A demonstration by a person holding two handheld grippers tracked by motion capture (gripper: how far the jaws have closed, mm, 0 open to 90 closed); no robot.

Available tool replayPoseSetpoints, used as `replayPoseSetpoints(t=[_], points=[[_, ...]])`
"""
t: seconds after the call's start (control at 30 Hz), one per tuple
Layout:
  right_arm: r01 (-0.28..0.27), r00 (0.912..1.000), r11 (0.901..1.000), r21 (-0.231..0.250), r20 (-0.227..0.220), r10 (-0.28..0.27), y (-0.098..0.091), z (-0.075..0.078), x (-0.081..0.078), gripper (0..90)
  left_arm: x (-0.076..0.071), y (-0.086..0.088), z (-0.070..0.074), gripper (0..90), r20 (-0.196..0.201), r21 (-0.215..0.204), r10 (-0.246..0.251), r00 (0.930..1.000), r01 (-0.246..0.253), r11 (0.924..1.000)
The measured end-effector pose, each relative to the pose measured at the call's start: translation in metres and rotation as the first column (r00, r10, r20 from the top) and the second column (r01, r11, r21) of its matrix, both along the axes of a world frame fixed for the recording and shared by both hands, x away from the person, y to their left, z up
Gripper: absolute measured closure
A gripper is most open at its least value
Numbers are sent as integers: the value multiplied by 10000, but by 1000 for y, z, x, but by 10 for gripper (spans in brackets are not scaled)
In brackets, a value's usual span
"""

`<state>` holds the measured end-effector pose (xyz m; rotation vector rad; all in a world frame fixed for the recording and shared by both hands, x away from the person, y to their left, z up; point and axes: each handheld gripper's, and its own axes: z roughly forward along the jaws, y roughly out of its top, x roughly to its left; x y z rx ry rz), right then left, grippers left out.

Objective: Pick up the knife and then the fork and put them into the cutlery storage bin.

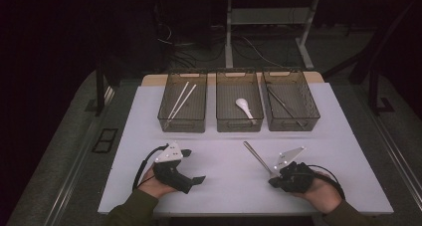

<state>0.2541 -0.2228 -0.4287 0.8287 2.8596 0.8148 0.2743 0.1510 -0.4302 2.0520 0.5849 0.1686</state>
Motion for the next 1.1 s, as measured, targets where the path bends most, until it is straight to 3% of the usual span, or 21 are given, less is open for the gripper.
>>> replayPoseSetpoints(t=[0.37, 0.57, 0.63, 0.8, 0.9, 1.1], points=[[753, 9958, 9947, -706, 582, -712, -20, 0, 13, 896, 0, 0, 0, 0, -18, -13, 13, 10000, -13, 10000], [1402, 9875, 9842, -1084, 881, -1310, -34, 0, 25, 896, 0, 0, 0, 0, -28, 34, -8, 10000, 9, 10000], [1517, 9865, 9826, -1070, 788, -1437, -39, -1, 29, 895, 0, -1, 0, 0, -22, 21, -20, 10000, 20, 10000], [1381, 9889, 9873, -788, 666, -1330, -41, 5, 32, 894, 0, -1, 0, 0, -34, 33, -17, 10000, 18, 10000], [1123, 9926, 9907, -765, 561, -1082, -39, 13, 38, 847, 1, -1, 0, 0, -36, 30, -1, 10000, 1, 10000], [499, 9985, 9929, -1082, 271, -473, -27, 20, 61, 789, 1, -1, 0, 0, -34, 34, 2, 10000, -2, 10000]])
